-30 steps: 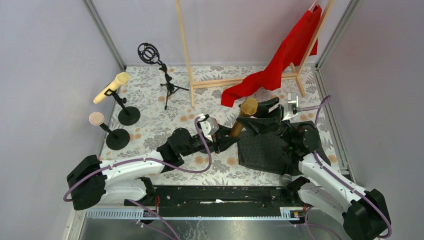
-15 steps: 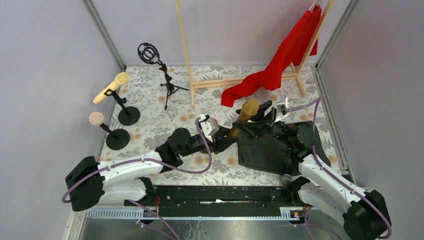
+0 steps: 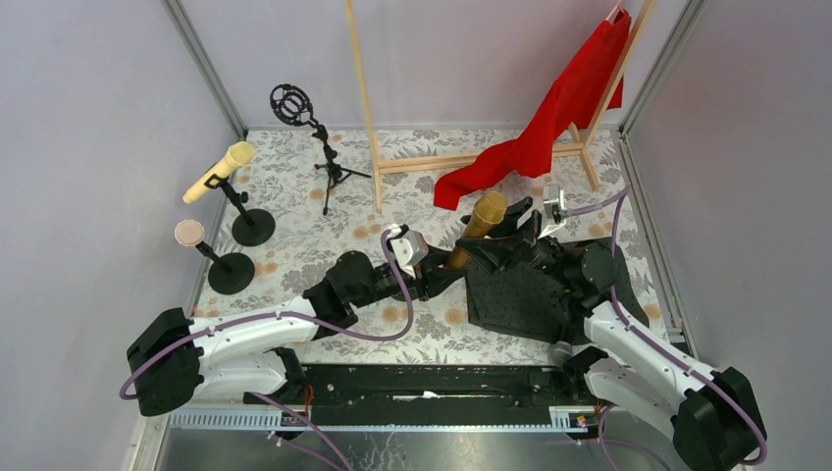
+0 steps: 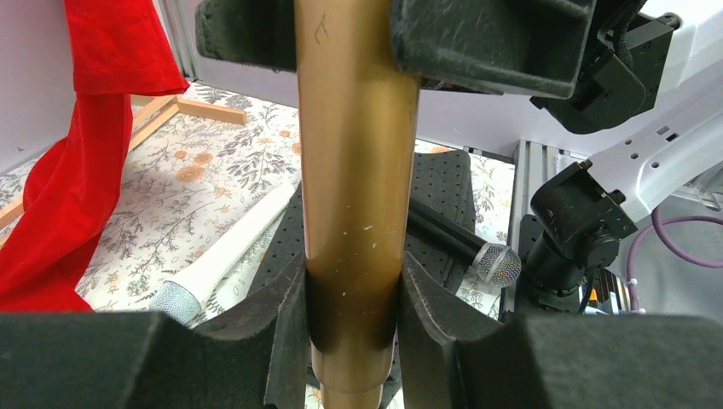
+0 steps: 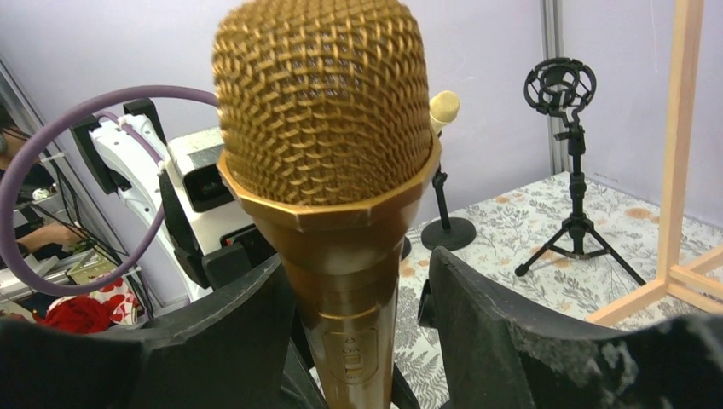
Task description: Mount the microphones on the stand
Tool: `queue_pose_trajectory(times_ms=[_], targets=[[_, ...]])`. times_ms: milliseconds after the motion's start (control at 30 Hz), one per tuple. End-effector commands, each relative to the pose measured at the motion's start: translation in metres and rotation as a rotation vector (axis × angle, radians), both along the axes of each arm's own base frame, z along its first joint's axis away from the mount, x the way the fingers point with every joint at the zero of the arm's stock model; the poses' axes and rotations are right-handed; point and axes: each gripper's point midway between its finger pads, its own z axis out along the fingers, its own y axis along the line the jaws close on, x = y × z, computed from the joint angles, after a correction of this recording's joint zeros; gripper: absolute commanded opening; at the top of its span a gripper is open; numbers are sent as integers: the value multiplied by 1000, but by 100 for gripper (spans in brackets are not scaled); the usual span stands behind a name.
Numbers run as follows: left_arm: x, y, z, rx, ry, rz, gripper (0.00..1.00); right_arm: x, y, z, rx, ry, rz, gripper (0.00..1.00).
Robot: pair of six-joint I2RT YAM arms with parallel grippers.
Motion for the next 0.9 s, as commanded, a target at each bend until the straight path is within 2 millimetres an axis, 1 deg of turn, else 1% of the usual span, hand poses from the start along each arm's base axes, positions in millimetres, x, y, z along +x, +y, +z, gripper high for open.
queue_pose_trajectory(times_ms=[0,100,167,233,267,300,333,367,500,567,600,667,767,867], targets=[[-2,4,22,-72,-49,3,0,-8,-3,26,71,-63,11,65],[-3,6,22,-73,-49,6,0,-9,-3,26,71,-62,15,63],[-2,6,22,-74,-49,11,0,-8,-3,26,70,-58,17,59],[-2,6,21,-70,-47,10,0,-8,-2,24,66,-57,22,50],[-2,6,21,-71,-47,9,0,-8,-1,23,65,-55,24,42],[-2,6,20,-69,-47,9,4,-8,-1,23,65,-55,24,39],[-2,6,20,-69,-47,10,11,-8,-1,22,63,-53,23,29],[-2,7,20,-68,-46,12,18,-8,-1,22,64,-55,23,23],[-3,12,17,-68,-45,24,50,-6,-5,23,68,-57,-11,2],[-6,16,12,-61,-49,16,65,-5,-7,23,60,-59,-31,0],[-8,18,9,-59,-49,13,71,-4,-8,24,54,-62,-39,0],[-15,22,1,-52,-49,-11,79,-3,-9,23,41,-67,-55,0],[-27,30,-21,-23,-35,-45,86,-4,-10,23,28,-76,-66,0],[-37,44,-44,-33,-1,-46,87,-4,-11,21,20,-76,-69,0]])
